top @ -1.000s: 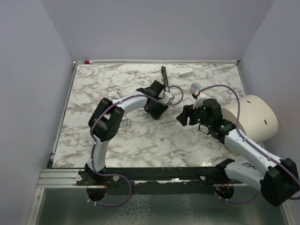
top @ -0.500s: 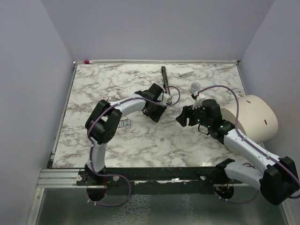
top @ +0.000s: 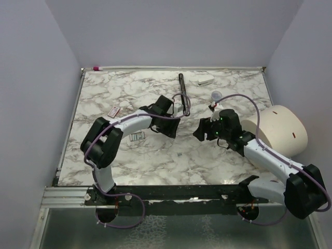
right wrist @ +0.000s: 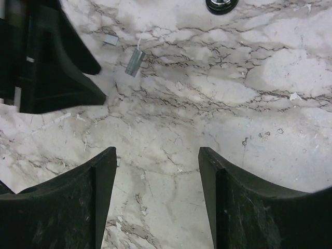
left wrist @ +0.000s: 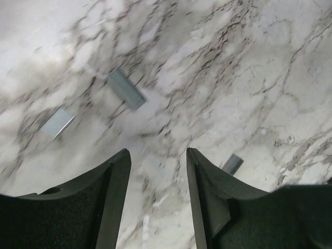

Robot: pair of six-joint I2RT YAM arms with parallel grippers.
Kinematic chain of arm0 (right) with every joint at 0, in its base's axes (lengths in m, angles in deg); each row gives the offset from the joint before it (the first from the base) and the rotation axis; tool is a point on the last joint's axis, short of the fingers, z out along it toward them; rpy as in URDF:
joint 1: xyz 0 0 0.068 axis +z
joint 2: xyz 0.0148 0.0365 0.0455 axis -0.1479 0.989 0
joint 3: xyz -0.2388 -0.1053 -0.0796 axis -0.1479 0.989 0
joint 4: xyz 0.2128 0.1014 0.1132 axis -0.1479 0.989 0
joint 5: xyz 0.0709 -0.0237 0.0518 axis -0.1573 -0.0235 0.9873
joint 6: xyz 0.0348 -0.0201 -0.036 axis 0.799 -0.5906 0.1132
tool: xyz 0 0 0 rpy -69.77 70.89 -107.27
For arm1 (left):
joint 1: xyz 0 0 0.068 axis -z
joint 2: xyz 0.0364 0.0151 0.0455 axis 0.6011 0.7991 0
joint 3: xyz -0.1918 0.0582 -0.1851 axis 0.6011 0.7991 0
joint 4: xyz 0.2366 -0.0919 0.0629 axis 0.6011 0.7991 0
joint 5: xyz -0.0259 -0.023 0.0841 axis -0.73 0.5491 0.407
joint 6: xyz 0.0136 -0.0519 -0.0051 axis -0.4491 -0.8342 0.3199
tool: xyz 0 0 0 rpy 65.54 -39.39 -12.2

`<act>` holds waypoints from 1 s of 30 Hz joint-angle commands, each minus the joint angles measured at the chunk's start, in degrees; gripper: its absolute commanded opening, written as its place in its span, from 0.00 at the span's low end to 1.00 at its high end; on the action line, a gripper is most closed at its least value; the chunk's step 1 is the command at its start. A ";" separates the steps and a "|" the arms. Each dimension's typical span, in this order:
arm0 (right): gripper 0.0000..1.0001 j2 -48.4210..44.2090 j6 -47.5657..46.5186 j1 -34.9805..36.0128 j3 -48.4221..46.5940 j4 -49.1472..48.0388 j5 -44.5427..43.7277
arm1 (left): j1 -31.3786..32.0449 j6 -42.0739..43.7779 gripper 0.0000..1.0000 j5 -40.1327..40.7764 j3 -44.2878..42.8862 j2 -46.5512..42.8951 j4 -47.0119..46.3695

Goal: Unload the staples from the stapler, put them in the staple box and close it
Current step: Adjust the staple at the center of the board, then pick up the staple from the center of the board.

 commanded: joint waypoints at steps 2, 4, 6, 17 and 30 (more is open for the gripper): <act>0.66 6.41 0.11 -0.28 -4.30 2.69 3.29 | -7.87 -3.84 0.52 -0.25 7.18 -15.36 -3.89; 0.66 10.73 0.94 0.22 -6.69 3.55 4.95 | -11.06 -4.95 0.54 0.71 10.01 -20.07 -4.49; 0.66 15.50 2.57 2.56 -10.09 5.18 3.00 | -13.42 -5.82 0.55 2.67 12.54 -24.89 -5.44; 0.66 39.49 14.66 12.69 -36.31 23.48 -10.05 | -17.46 -6.15 0.58 12.38 17.12 -33.86 -9.97; 0.65 51.64 16.85 14.45 -49.37 34.67 -15.73 | -18.03 -2.32 0.61 13.81 19.57 -39.11 -9.21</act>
